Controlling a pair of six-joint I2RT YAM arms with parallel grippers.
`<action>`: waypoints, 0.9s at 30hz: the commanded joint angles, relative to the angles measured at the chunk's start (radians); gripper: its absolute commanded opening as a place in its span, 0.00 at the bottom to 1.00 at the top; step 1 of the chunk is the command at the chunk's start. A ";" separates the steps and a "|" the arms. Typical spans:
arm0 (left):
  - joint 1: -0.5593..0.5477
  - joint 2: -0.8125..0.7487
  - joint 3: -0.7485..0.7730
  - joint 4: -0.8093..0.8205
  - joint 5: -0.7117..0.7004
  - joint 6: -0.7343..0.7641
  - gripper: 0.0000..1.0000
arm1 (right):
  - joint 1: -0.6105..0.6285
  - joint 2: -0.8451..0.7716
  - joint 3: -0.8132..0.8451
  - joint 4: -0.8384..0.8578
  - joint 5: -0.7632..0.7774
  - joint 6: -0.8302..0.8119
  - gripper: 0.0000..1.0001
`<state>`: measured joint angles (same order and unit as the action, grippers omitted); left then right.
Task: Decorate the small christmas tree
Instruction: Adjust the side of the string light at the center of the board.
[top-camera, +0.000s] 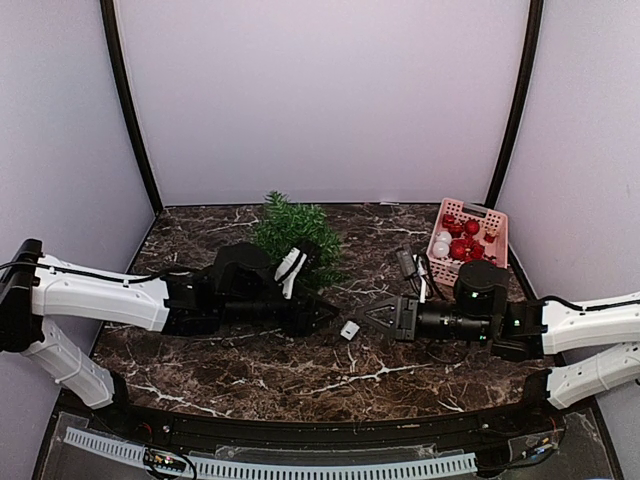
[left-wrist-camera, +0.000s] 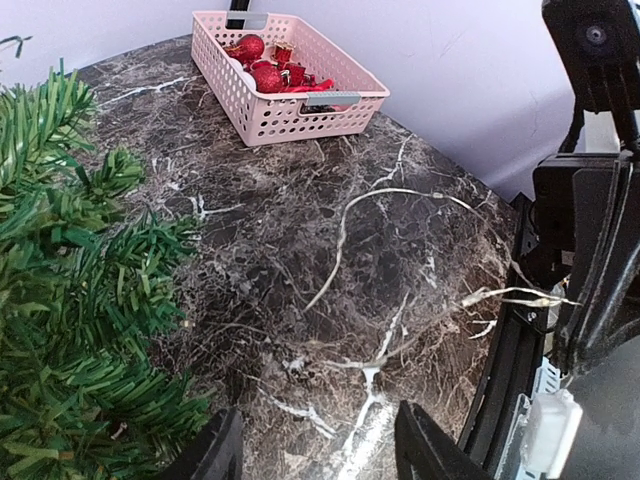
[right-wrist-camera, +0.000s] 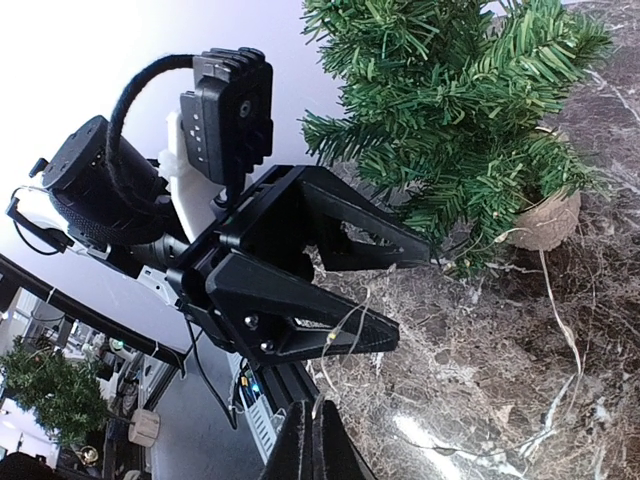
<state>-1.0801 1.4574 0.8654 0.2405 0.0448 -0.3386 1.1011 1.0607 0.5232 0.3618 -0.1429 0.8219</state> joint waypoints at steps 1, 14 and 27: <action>-0.007 0.020 0.044 0.051 -0.011 0.038 0.54 | 0.009 -0.003 -0.006 0.060 -0.016 0.005 0.00; -0.012 0.058 0.064 0.094 -0.033 0.077 0.44 | 0.009 0.002 -0.005 0.055 -0.021 0.007 0.00; -0.021 0.030 0.043 0.075 -0.034 0.090 0.00 | 0.009 0.007 0.014 -0.032 0.065 0.018 0.00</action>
<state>-1.0924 1.5265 0.9100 0.3134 0.0162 -0.2546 1.1011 1.0668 0.5232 0.3573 -0.1440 0.8261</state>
